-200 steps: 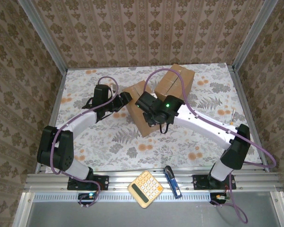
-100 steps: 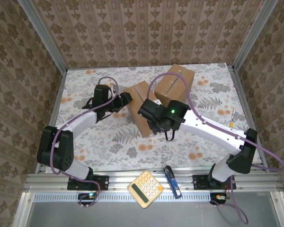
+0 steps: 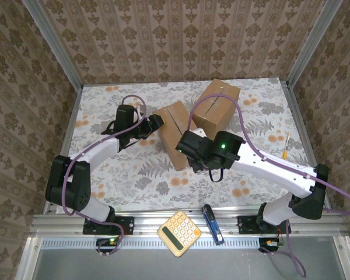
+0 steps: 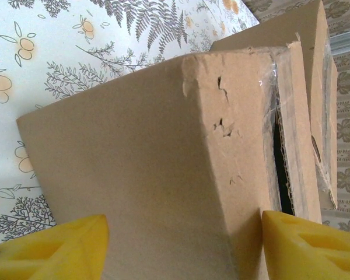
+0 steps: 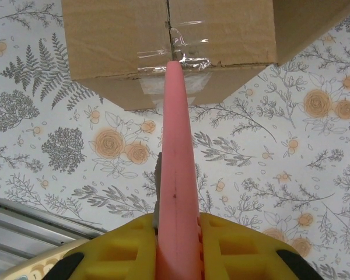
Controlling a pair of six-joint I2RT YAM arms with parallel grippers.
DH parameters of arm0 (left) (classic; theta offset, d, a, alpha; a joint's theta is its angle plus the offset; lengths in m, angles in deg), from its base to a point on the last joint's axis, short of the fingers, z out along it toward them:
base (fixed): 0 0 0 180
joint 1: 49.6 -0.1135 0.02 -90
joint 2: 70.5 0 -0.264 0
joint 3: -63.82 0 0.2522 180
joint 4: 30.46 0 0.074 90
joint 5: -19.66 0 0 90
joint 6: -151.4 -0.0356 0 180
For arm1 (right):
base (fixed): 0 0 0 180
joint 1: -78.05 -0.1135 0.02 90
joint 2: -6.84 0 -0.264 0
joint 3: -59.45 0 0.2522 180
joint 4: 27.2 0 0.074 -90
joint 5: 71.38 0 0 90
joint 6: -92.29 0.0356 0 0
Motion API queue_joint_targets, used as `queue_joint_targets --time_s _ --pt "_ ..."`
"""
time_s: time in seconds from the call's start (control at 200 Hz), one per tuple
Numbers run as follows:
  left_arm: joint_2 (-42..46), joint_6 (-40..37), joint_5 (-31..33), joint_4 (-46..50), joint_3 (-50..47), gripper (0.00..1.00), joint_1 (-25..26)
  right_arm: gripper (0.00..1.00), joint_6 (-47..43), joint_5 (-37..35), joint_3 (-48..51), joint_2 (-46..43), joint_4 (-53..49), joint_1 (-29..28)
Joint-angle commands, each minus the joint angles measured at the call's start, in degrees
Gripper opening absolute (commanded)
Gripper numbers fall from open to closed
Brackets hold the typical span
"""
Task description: Unpack the express box
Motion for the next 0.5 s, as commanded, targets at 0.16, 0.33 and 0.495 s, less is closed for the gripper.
queue_joint_targets --time_s 0.16,0.33,0.495 --pt "1.8 -1.4 1.5 4.3 1.5 0.72 -0.3 0.00 4.8 -3.9 2.4 -7.4 -3.6 -0.6" --pt "5.9 -7.1 2.7 12.2 7.5 0.86 -0.1 0.00 5.4 -6.9 3.9 -11.8 0.9 -0.2" --pt "8.7 -14.0 7.6 23.9 13.7 0.88 -0.2 0.00 6.5 -10.0 5.6 -14.9 -0.2 0.5"
